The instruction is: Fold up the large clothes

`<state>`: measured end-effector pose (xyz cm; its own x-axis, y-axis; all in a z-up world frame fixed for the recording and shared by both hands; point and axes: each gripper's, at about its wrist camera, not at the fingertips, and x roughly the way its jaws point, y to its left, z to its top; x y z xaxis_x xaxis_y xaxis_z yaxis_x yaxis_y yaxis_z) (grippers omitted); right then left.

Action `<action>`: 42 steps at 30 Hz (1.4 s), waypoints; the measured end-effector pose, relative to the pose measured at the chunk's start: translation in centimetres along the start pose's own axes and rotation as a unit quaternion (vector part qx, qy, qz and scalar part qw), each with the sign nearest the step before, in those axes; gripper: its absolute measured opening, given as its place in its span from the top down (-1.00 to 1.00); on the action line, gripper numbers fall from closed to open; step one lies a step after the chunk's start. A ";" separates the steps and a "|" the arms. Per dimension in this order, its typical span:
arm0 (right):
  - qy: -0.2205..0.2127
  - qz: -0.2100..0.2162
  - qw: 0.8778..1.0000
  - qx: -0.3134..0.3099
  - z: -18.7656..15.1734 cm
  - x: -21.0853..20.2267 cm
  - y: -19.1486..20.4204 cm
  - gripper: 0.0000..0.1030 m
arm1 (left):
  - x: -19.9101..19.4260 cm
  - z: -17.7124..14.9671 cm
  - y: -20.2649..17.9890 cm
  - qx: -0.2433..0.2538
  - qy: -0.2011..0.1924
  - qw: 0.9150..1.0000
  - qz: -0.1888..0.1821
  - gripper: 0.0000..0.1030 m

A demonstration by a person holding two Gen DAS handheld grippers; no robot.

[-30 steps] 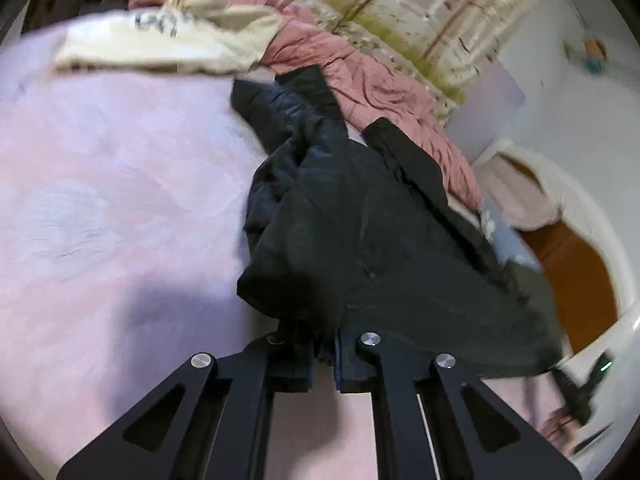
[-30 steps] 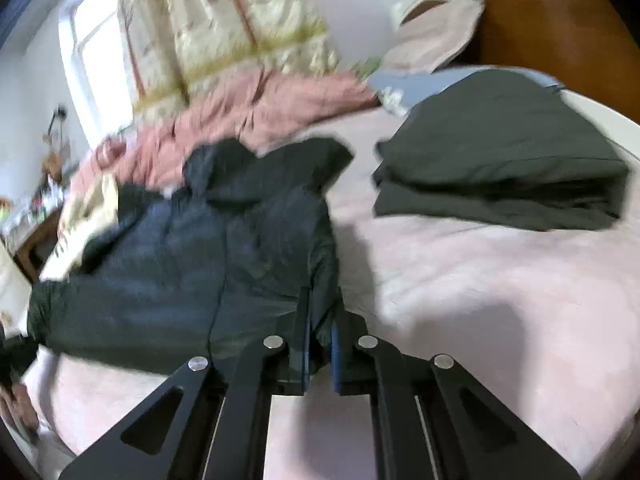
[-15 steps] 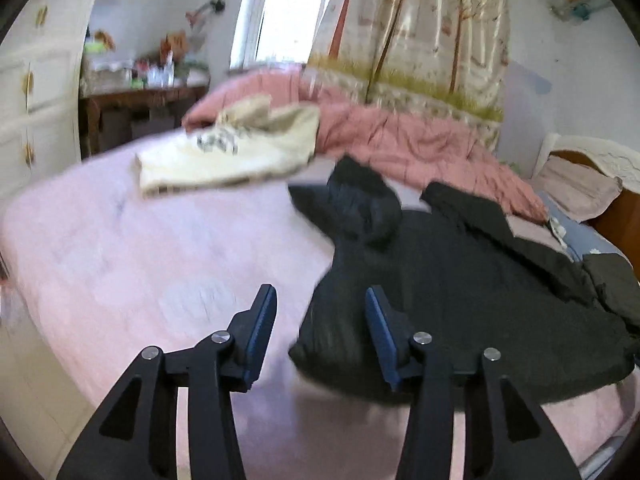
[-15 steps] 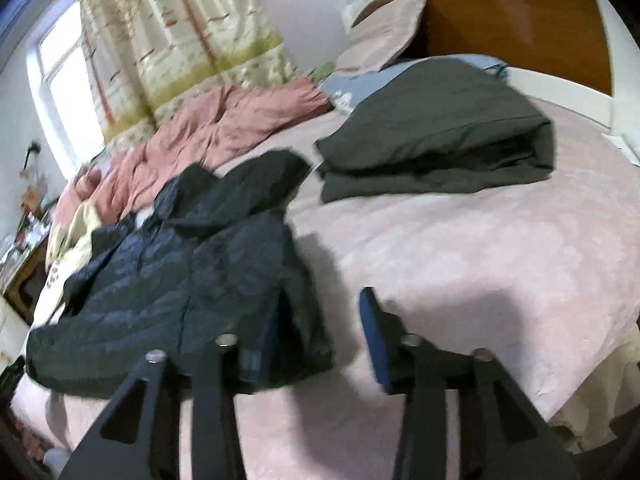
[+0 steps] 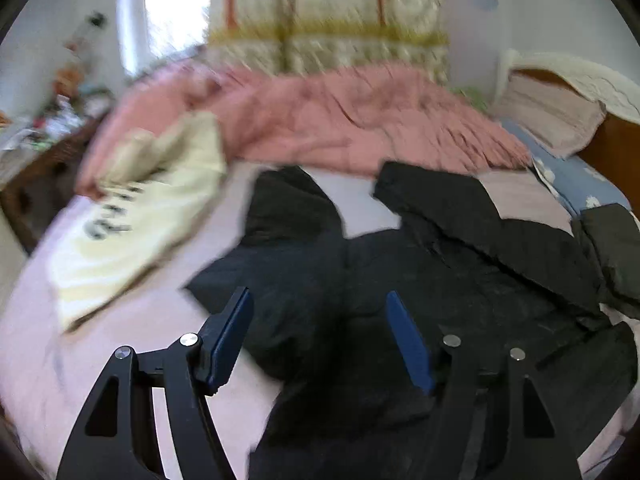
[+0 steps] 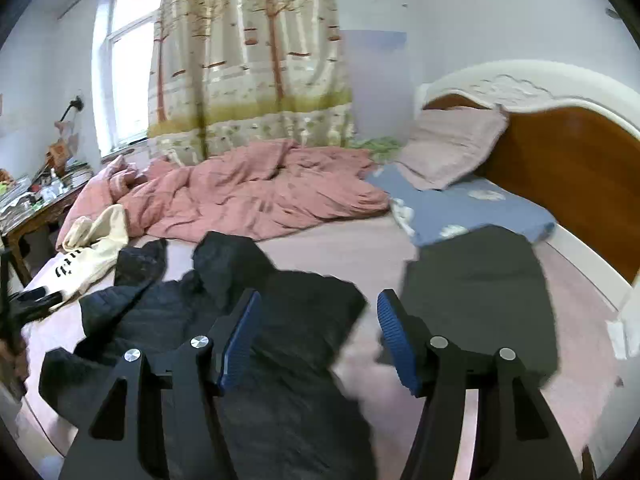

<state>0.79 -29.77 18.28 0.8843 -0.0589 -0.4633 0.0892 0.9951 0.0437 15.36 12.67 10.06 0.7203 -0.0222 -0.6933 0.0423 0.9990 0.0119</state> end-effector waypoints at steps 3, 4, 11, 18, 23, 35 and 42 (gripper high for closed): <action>0.019 -0.003 0.999 -0.043 0.1 4.2 2.9 -0.22 | 5.4 1.4 -0.1 -0.001 0.049 0.999 -0.008 -0.30; 0.025 -0.005 0.998 -0.050 -0.2 5.1 3.4 -0.22 | 7.6 1.6 0.1 -0.010 0.069 0.997 -0.016 -0.30; 0.096 -0.004 0.994 -0.052 -3.7 13.9 4.5 -0.22 | 17.4 0.7 1.3 -0.020 0.172 0.985 0.020 0.03; 0.140 0.003 0.985 -0.100 -6.3 17.3 6.1 -0.22 | 13.8 -0.4 6.5 -0.085 0.084 0.987 0.110 0.89; 0.162 0.039 0.975 -0.150 -5.5 19.3 9.9 -0.22 | 10.7 -2.1 10.6 -0.071 0.087 0.975 0.190 0.88; 0.288 0.070 0.948 -0.115 -6.9 31.1 14.4 0.15 | 2.1 -9.0 11.8 0.005 0.006 0.982 0.191 -0.33; 0.196 0.011 0.976 -0.094 -4.4 27.9 10.2 0.90 | -2.5 -6.6 6.9 -0.002 -0.057 0.994 0.095 -0.36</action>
<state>24.32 -20.95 1.88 0.6387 -0.0399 -0.7684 -0.0458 0.9949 -0.0897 9.26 19.87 7.09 0.7883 0.1635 -0.5932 -0.1048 0.9856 0.1323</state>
